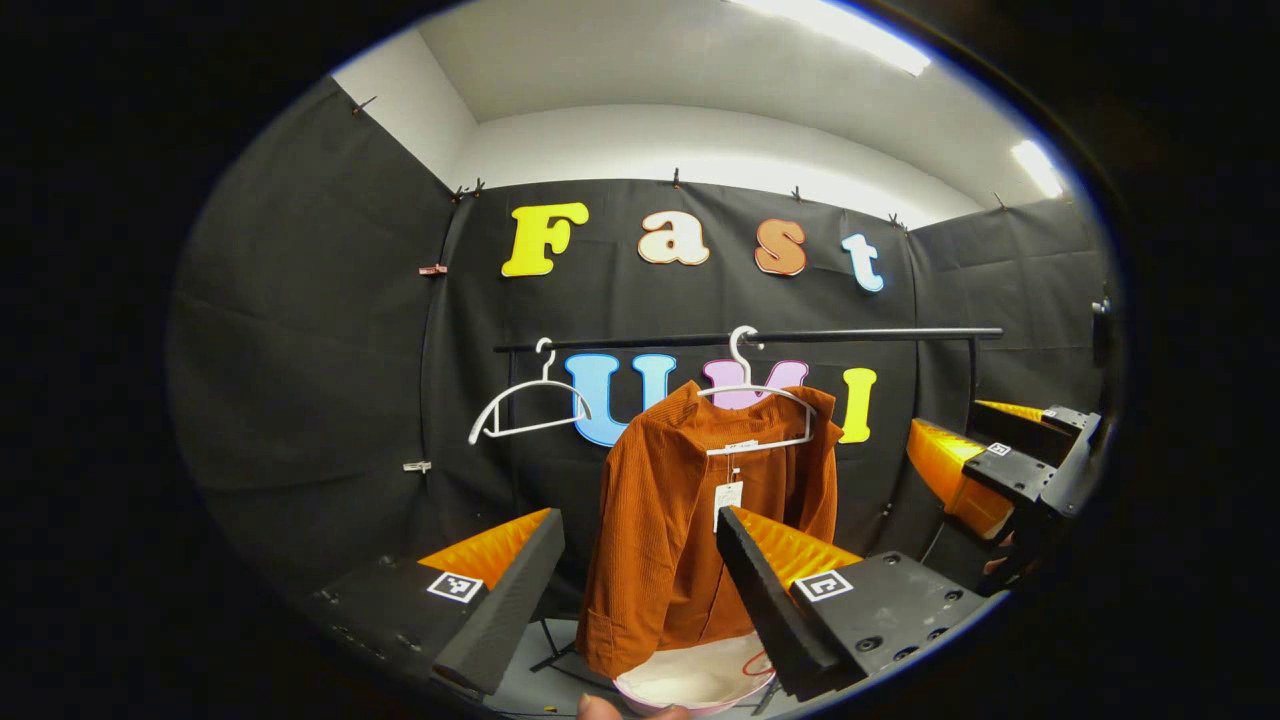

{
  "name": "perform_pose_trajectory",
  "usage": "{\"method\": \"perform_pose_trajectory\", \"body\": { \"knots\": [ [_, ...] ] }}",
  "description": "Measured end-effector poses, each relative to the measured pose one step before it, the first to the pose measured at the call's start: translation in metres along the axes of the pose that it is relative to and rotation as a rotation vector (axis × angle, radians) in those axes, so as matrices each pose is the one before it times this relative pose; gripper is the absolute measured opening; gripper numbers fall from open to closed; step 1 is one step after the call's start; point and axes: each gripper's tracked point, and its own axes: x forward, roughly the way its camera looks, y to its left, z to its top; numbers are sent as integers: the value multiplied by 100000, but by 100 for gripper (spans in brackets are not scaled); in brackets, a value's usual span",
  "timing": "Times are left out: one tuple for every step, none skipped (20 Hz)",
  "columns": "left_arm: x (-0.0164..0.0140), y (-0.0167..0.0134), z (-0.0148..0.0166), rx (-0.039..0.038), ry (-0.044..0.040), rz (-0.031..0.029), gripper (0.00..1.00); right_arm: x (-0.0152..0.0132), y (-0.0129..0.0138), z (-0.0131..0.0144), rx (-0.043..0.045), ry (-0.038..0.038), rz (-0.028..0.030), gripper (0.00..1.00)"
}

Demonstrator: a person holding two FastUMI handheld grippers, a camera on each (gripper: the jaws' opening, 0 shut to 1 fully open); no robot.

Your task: Grasp the clothes on the hanger with both hands and then place them into the laundry hamper below.

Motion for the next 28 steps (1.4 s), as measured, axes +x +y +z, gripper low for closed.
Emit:
{"method": "perform_pose_trajectory", "body": {
  "knots": [
    [255,9,-144,-356,280,-28,97,268,251,-98,7,413,936,98],
    [234,21,48,-413,-147,75,98,230,274,-38,73,504,1434,98],
    [343,87,9,-496,-307,-134,98,271,184,-7,-240,477,873,98],
    [253,33,115,-474,-342,-136,98,378,4,-19,-216,186,444,98],
    [217,13,-59,-160,-432,-159,98,426,-50,64,119,-77,316,98],
    [279,139,38,-86,-393,126,97,443,45,55,291,-93,54,98],
    [232,170,-71,6,-115,417,97,417,-176,13,446,-115,-360,98],
    [324,161,133,29,-88,673,97,537,-189,-53,595,67,-387,98],
    [342,-51,200,214,-581,383,97,514,-107,-121,676,-21,18,98],
    [282,-154,286,415,-368,-96,97,575,-57,-205,618,375,35,98],
    [332,-275,124,632,-206,42,96,483,-23,-369,559,762,618,98],
    [394,-150,165,454,54,272,96,547,105,-481,207,1046,815,98],
    [395,-179,104,312,-188,270,97,458,67,-418,-225,700,694,98],
    [495,-142,43,285,-139,604,97,497,-46,-358,-661,281,515,98],
    [566,-192,-228,82,552,608,97,414,-80,-474,-569,703,395,98],
    [460,-141,-174,-47,414,837,97,483,19,-549,-197,1146,575,98],
    [511,-190,-9,-45,-387,698,97,432,78,-489,52,1064,673,98],
    [351,-299,200,146,-1411,-20,97,475,-191,-363,33,546,450,98],
    [281,-454,166,485,-1709,103,98,412,-129,-183,-230,103,347,98],
    [334,-255,14,1179,-764,681,97,547,-155,-272,-129,343,598,98],
    [480,-498,-354,1163,460,131,97,489,-44,-233,262,311,846,98],
    [514,-607,-225,687,950,-166,97,604,-57,-260,543,464,953,98],
    [518,-428,-164,61,863,562,97,605,-211,-260,760,272,736,98],
    [568,-393,-88,-675,633,350,97,655,-340,-79,801,-184,162,98],
    [852,-450,-101,-812,333,412,97,775,-337,38,866,-917,200,98],
    [791,-341,-23,-633,-107,623,97,907,-161,31,526,-1202,368,98],
    [924,-261,-128,-411,-5,737,97,834,-234,12,82,-1121,542,98],
    [889,-310,-114,-309,254,795,97,700,-341,9,-385,-1182,19,98]
  ]
}}
